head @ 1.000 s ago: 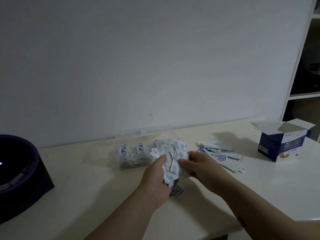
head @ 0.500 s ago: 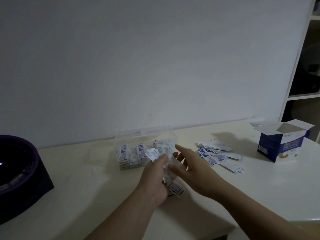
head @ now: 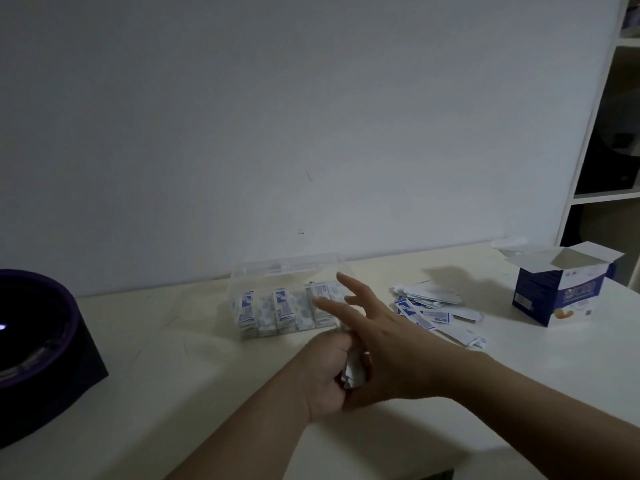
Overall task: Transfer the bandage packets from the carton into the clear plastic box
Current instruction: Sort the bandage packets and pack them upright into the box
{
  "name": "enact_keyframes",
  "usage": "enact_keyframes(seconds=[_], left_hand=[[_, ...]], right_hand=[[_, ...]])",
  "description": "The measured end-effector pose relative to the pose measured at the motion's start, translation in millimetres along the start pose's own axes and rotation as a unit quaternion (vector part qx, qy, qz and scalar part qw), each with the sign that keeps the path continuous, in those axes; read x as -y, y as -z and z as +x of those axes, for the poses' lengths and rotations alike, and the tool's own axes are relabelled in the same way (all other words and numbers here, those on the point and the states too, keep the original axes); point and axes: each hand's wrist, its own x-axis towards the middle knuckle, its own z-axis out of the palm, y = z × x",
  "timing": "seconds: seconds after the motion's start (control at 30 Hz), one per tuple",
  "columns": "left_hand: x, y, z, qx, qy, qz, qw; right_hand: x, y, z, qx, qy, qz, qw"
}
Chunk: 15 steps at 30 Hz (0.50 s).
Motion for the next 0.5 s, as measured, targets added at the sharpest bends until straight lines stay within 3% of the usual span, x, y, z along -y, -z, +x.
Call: enact_keyframes(seconds=[0.2, 0.37, 0.5], left_hand=[[3.1, -1.6, -2.0, 0.051, -0.028, 0.085, 0.995], [5.2, -3.6, -1.8, -0.013, -0.044, 0.149, 0.988], [-1.1, -1.6, -5.2, -0.012, -0.047, 0.19, 0.981]], right_hand=[[-7.3, 0.9, -9.1, -0.023, -0.004, 0.032, 0.999], [-5.5, -1.8, -9.3, -0.021, -0.016, 0.033, 0.999], [-0.8, 1.9, -6.1, -0.035, -0.009, 0.032, 0.999]])
